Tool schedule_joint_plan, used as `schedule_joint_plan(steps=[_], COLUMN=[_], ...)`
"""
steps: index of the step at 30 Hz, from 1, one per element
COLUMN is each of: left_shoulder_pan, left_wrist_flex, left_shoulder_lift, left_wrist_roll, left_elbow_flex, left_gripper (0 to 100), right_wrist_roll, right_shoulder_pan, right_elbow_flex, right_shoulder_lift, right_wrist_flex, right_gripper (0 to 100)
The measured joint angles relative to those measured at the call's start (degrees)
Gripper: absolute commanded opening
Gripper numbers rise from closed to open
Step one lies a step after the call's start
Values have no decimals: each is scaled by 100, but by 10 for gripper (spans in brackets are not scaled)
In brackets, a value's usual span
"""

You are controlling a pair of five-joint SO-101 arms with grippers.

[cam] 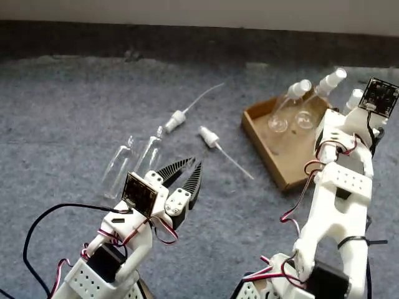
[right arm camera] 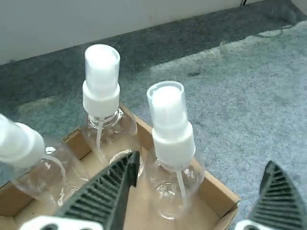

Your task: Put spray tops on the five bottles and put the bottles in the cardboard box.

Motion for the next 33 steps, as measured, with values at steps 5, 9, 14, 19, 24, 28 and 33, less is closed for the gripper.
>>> schedule_joint_plan(steps=[5, 9, 14, 19, 24, 28, 33], left_shoulder_pan=[0, 0, 0, 0, -413, -1415, -2901], left_wrist_flex=[0, 0, 0, 0, 114, 149, 149], left_shoulder_lift=[0, 0, 0, 0, 0, 0, 0], left_wrist_roll=[0, -615, -1319, -1916, -2435, -2470, -2470], left_elbow_flex=[0, 0, 0, 0, 0, 0, 0], left_gripper=[5, 5, 5, 5, 5, 5, 5], right_wrist_roll=[-26, -35, -35, -35, -35, -35, -35], right_shoulder_pan=[-70, -519, -1512, -2470, -3305, -3587, -3648], right_elbow_flex=[0, 0, 316, 1108, 2048, 2822, 3886], right_shoulder_lift=[-1090, -2189, -3657, -4818, -5424, -5644, -5837], right_wrist_flex=[1240, 2277, 3103, 3191, 3191, 2998, 2435], right_gripper=[339, 307, 133, 48, 45, 44, 44])
